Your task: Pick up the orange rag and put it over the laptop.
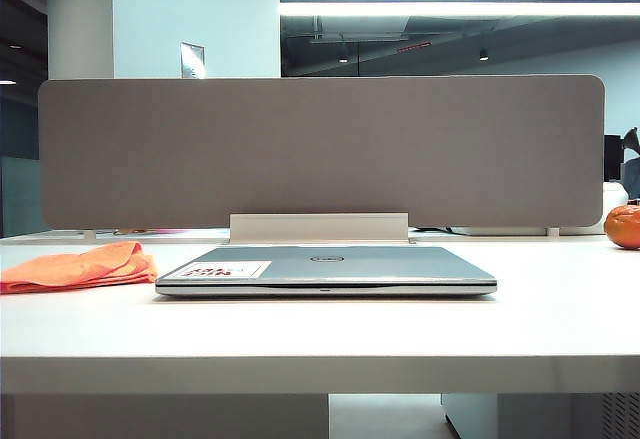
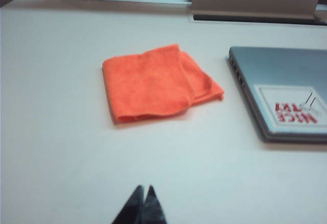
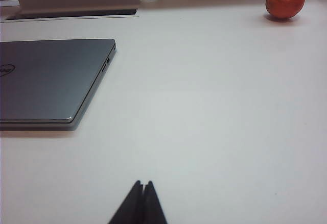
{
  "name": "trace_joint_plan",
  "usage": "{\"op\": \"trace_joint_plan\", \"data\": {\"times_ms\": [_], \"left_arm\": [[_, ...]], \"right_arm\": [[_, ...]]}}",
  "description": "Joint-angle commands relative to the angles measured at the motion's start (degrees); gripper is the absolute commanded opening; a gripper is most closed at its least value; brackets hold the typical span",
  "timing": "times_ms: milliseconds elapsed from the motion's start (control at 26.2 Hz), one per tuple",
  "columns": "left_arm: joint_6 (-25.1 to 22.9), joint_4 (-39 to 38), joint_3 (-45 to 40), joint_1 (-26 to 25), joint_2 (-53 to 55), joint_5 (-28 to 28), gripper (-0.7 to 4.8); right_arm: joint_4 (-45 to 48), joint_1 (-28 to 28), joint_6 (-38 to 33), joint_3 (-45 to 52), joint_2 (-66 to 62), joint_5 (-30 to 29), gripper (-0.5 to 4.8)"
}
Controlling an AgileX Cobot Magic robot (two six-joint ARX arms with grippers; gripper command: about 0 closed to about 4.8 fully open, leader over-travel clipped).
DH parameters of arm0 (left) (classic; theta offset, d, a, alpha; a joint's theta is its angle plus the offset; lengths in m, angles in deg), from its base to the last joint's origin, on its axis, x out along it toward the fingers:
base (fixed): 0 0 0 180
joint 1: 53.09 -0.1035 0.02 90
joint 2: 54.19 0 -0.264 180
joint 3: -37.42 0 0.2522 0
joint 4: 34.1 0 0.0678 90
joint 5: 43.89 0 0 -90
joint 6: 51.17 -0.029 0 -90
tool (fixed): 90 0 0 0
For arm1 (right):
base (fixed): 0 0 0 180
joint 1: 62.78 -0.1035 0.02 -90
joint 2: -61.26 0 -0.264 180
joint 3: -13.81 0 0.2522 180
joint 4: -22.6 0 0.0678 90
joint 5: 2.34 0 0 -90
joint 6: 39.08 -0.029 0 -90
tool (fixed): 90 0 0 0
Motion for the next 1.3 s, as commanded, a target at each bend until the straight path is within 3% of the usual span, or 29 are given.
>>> {"op": "trace_joint_plan", "data": {"times_ms": [38, 229, 496, 611, 725, 916, 1298], "left_arm": [[0.3, 0.7, 2.1, -0.1, 0.0, 0.3, -0.06], [0.4, 0.6, 6.3, -0.1, 0.1, 1.5, -0.06], [0.2, -2.3, 9.9, -0.1, 2.4, 3.6, -0.06], [0.2, -2.4, 11.6, -0.1, 6.8, 7.9, -0.06], [0.1, -2.4, 13.4, -0.1, 11.9, 7.9, -0.06], [0.2, -1.7, 15.5, -0.1, 17.4, 7.8, -0.06], [2.1, 1.6, 23.1, -0.1, 32.7, 4.3, -0.06]], "right_arm": [[0.7, 0.0, -0.2, 0.3, 0.1, 0.1, -0.05], [1.0, 0.0, -0.2, 0.2, 0.1, -2.0, -0.05], [2.3, 0.0, -3.3, 0.2, 0.1, -11.0, -0.05], [2.7, 0.0, -9.3, 0.1, 0.1, -18.0, -0.05], [5.4, 0.0, -15.7, 0.1, 0.1, -26.5, -0.05], [10.1, 0.0, -16.9, 0.1, 0.1, -35.0, -0.05], [13.2, 0.1, -16.9, 0.1, 0.1, -37.1, -0.05]]}}
